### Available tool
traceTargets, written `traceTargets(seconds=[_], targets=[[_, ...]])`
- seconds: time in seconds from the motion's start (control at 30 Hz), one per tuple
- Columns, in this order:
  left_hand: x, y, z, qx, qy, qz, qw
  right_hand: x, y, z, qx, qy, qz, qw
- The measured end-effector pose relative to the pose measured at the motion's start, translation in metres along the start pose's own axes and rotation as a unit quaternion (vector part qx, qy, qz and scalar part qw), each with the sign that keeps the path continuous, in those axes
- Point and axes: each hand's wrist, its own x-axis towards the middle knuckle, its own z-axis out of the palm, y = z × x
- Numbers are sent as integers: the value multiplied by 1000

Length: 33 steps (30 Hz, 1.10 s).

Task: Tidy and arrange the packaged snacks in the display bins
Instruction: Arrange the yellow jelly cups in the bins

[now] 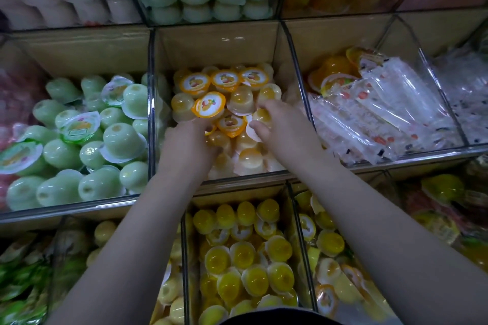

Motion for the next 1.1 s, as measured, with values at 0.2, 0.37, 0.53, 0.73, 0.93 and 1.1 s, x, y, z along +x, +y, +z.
traceTargets(seconds=[0.2, 0.37, 0.53, 0.73, 0.93, 1.1], targets=[[0, 22, 6, -164, 51, 111, 979, 3, 4, 9, -82, -25, 6, 996], [13, 29, 20, -122, 0, 119, 985, 1, 4, 12, -110, -19, 18, 994], [10, 27, 23, -75, -53, 140, 986, 1, 6, 15, -111, -19, 14, 994], [12, 29, 22, -58, -55, 138, 987, 2, 9, 18, -85, -10, 23, 996], [7, 27, 20, -99, -57, 149, 982, -2, 7, 16, -48, 23, 8, 999], [-2, 32, 4, -277, 30, 106, 955, -11, 5, 5, 145, 95, -14, 985]])
